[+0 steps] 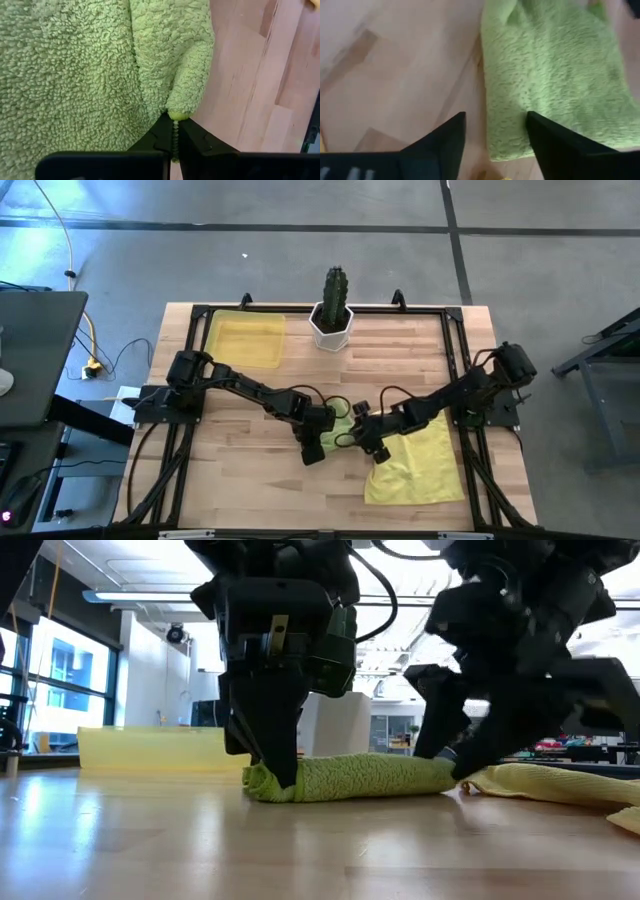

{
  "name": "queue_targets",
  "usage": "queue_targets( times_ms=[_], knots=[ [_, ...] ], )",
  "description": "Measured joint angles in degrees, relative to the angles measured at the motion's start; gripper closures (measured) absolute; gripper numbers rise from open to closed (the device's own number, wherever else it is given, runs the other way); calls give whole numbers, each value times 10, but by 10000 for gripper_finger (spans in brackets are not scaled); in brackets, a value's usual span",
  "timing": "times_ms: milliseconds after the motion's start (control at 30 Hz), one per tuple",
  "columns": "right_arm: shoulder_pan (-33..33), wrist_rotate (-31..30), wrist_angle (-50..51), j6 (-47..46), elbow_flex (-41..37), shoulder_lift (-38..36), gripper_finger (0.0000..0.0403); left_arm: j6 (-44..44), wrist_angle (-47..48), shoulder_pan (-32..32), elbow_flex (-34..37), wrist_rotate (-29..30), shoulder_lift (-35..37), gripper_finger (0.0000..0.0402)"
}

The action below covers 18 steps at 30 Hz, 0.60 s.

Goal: Roll microfiber towels into tight, uniform cylinder then place into a basket
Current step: Roll the green microfiber towel

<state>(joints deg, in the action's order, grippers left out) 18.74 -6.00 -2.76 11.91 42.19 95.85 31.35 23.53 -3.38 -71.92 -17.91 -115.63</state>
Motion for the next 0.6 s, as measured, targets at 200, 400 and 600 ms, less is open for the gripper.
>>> queue_targets(
  times_ms=[200, 400, 600],
  knots=[
    [0, -49, -11, 20, 0, 25, 179, 0, -6, -3, 0, -2, 0, 396],
    [-10, -43, -18, -43, 2, 39, 252, 0, -11, -15, 0, -1, 0, 396],
    [-15, -35, -20, -111, 2, 46, 368, -3, -12, -26, 0, 4, 1, 396]
  ],
)
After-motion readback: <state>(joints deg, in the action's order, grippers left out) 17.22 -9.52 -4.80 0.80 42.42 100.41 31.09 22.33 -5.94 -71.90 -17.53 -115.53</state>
